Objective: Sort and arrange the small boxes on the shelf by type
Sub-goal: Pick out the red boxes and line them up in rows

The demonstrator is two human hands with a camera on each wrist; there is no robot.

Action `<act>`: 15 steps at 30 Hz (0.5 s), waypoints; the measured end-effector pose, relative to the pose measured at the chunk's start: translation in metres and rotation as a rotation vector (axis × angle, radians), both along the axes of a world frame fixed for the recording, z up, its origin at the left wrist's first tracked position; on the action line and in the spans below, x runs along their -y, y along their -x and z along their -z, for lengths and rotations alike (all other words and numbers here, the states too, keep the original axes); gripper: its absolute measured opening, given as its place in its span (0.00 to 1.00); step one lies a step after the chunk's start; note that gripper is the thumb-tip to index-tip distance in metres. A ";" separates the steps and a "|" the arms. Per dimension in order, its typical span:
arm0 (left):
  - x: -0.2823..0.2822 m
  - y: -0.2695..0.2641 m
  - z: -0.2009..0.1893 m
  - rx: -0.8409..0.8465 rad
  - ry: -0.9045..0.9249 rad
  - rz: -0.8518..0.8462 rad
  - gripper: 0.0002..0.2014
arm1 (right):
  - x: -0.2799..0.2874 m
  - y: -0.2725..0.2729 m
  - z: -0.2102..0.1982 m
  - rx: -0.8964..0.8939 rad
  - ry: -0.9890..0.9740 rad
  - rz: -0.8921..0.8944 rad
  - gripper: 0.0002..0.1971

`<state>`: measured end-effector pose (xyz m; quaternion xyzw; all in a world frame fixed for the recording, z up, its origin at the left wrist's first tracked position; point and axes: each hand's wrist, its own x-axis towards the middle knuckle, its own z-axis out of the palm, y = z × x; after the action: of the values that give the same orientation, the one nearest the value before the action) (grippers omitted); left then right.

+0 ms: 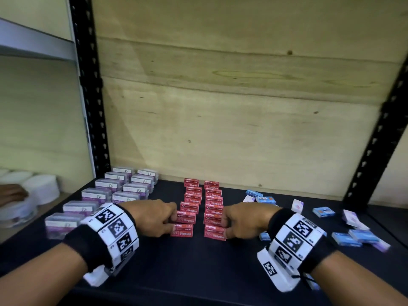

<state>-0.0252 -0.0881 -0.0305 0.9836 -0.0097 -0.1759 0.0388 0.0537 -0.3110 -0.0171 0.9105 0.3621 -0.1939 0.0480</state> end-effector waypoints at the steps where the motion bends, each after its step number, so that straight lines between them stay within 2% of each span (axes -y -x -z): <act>1: 0.001 0.000 0.000 -0.003 0.001 0.003 0.10 | 0.000 -0.001 0.000 -0.012 0.000 -0.002 0.11; 8: 0.005 -0.001 0.000 0.001 -0.046 0.021 0.05 | -0.001 -0.006 -0.001 -0.024 -0.011 -0.013 0.09; 15: 0.010 -0.002 0.000 0.010 -0.106 0.031 0.07 | -0.002 -0.012 0.002 -0.034 -0.051 0.000 0.08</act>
<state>-0.0231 -0.0981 -0.0309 0.9849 -0.0160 -0.1717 -0.0161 0.0652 -0.3086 -0.0192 0.9079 0.3678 -0.2000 0.0187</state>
